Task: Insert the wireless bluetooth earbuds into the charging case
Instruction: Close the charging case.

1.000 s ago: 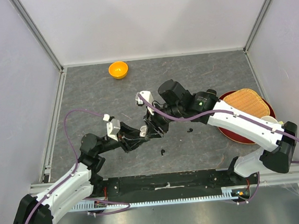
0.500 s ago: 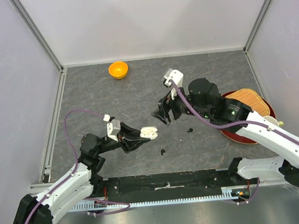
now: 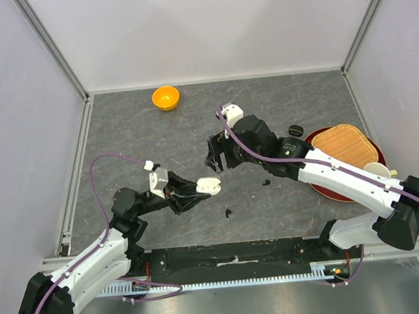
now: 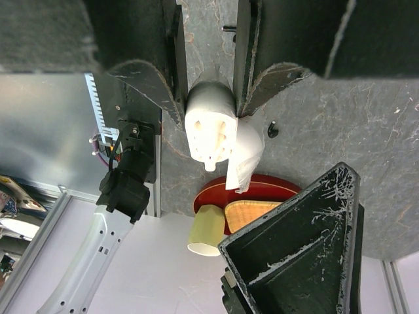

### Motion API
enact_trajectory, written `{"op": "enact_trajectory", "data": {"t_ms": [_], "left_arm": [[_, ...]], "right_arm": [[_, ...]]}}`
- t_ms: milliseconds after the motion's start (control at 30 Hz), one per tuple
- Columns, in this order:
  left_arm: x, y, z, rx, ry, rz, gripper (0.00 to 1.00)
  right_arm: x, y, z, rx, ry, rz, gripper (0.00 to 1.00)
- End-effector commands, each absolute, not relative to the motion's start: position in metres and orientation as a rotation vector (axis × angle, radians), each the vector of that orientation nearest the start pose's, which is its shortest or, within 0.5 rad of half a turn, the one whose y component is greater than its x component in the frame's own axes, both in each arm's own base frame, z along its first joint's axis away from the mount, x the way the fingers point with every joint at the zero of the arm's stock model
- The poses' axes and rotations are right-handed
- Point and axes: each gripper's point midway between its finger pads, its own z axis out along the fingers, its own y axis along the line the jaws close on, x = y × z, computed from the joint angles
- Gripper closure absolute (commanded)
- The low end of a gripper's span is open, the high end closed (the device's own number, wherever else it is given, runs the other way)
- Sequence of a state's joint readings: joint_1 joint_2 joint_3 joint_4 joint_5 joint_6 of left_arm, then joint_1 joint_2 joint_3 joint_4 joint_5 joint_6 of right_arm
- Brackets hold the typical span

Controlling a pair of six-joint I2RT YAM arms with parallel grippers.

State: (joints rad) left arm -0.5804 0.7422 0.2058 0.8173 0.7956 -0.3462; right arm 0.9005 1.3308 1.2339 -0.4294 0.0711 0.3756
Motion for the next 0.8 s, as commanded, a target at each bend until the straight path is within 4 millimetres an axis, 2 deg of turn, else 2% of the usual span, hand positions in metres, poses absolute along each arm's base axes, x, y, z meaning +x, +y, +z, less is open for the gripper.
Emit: {"op": "enact_trajectory", "data": {"t_ms": [0, 167, 400, 600, 767], "left_arm": [[0.141, -0.255, 0.248, 0.909, 1.122, -1.229, 0.98], [0.148, -0.252, 0.253, 0.872, 1.118, -1.193, 0.98], [0.159, -0.248, 0.257, 0.798, 1.142, -1.154, 0.98], [0.171, -0.247, 0.257, 0.729, 1.185, -1.138, 0.98], [0.183, -0.246, 0.255, 0.663, 1.253, -1.133, 0.98]], "right_arm": [[0.245, 0.339, 0.262, -0.465, 2.057, 0.849, 0.18], [0.241, 0.343, 0.247, -0.475, 2.09, 0.872, 0.18], [0.229, 0.346, 0.241, -0.494, 2.1, 0.941, 0.18], [0.214, 0.345, 0.239, -0.448, 2.069, 1.055, 0.18], [0.214, 0.339, 0.229, -0.384, 2.077, 1.059, 0.18]]}}
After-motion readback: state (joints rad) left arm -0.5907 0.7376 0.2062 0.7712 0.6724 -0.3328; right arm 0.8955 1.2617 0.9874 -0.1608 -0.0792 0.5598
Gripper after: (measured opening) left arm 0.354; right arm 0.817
